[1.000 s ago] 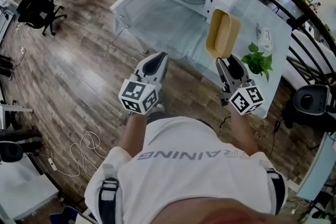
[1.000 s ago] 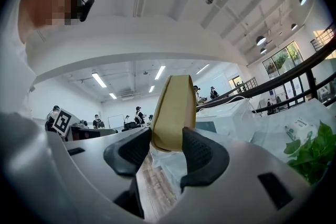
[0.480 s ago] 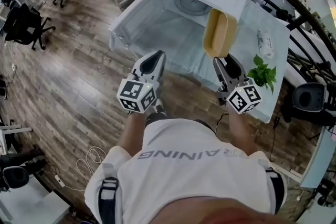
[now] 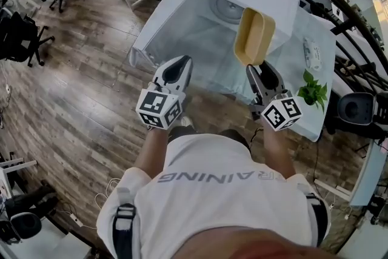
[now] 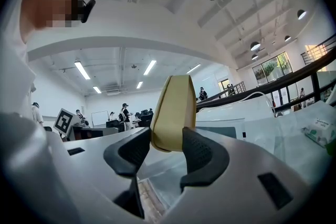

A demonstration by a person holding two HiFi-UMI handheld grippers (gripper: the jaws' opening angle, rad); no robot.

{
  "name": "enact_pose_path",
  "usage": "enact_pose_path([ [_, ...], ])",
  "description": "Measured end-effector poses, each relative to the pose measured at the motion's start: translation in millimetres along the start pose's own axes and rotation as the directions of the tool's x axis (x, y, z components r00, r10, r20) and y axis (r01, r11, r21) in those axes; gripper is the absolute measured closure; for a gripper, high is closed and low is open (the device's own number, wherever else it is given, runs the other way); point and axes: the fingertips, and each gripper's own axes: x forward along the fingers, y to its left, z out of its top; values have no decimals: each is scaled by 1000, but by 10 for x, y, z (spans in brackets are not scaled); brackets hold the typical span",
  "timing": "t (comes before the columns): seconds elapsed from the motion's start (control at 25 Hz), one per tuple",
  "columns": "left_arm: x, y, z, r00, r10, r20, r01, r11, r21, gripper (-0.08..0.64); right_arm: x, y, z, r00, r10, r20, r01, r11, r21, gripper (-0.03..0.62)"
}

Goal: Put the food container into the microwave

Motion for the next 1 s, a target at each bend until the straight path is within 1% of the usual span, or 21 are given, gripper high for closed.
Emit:
enact_pose_path([
  [0.16,-27,226,48,1000,-26,-7,26,1000,14,508,223,150,-101,1000,-11,4,11,1000,15,385],
  [0.32,-11,299,15,998,-54,-15,54,998,11,509,350,215,-259,999,-18,-36,20,999,41,385],
  [0.44,18,296,-37,997,-74,-20,74,997,5,509,407,168,-373,998,-25,-58,29,997,73,385],
  [0.6,48,346,-70,997,-73,-27,73,997,-6,508,531,80,-524,996,-21,-87,31,992,121,385],
  [0.8,78,409,-48,997,-62,-38,61,998,-7,508,737,-11,-702,993,-10,-120,31,984,175,385],
  [0.92,149,365,-33,996,-77,-50,77,997,2,509,865,-77,-812,989,-2,-151,30,983,182,385],
  [1.0,215,345,-54,995,-85,-60,86,996,7,508,948,-134,-910,986,6,-166,30,977,212,385],
])
